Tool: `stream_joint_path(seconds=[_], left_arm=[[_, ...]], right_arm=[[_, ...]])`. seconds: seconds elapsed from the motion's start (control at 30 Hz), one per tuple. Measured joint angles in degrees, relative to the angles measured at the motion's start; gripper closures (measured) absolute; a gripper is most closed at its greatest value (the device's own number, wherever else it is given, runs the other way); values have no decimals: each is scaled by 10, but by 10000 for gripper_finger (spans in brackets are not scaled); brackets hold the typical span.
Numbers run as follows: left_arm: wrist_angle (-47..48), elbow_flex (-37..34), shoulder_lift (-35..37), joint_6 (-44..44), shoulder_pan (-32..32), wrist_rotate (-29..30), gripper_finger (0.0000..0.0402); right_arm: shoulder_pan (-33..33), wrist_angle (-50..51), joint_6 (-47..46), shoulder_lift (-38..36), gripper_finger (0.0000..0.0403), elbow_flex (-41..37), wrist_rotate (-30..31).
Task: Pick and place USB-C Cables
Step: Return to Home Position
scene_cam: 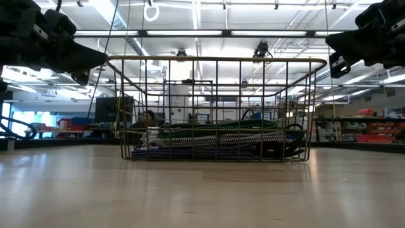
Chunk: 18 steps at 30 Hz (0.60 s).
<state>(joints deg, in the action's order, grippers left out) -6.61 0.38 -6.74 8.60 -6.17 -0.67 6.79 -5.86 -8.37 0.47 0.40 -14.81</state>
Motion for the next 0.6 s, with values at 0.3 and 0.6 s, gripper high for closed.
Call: stream_joint_path(seconds=[0.3, 0.6], left_arm=[[0, 0, 0, -2, 0, 0, 363], [0, 0, 0, -2, 0, 0, 363]], right_arm=[[0, 0, 0, 0, 376, 0, 0], [0, 0, 0, 0, 376, 0, 0]])
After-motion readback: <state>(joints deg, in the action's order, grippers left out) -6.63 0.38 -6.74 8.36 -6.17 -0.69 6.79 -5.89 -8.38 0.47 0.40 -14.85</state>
